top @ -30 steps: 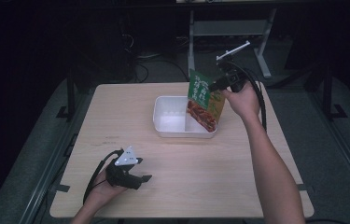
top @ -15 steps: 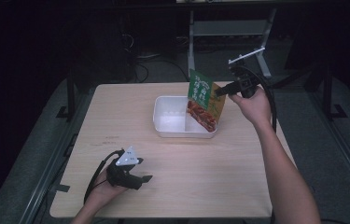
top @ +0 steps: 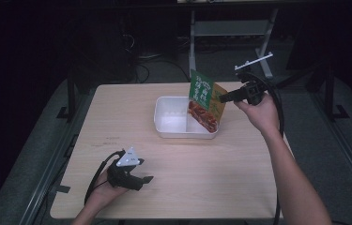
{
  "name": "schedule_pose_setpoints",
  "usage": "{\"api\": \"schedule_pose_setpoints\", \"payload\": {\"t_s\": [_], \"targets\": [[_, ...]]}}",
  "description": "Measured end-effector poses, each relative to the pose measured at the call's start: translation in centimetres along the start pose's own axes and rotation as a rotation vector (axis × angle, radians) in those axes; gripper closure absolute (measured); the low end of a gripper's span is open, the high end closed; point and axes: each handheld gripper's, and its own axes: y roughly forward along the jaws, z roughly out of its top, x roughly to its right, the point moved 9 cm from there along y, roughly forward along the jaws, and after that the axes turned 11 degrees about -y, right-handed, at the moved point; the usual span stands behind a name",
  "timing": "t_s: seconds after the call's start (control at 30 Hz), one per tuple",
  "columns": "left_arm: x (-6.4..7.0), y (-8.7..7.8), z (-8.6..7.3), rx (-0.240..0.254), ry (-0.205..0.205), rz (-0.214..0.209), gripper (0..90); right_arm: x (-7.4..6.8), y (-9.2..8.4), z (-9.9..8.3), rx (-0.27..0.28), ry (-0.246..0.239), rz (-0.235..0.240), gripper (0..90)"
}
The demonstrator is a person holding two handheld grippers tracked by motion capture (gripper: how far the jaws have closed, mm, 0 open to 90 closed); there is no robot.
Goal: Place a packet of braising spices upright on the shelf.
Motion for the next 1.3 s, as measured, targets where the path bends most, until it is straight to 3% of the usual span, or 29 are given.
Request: {"api": "schedule_pose_setpoints", "payload": {"t_s": [0.83, 1.3], "targets": [[-0.1, 0.0, 0.0, 0.001, -0.003, 0.002, 27.6, 0.1, -1.6, -2.9, 0.023, 0.023, 0.026, 54.4], [-0.2, -0.1, 0.0, 0.001, -0.004, 0.006, 27.5, -0.6, -1.9, -5.5, 0.022, 0.03, 0.052, 53.0]]}}
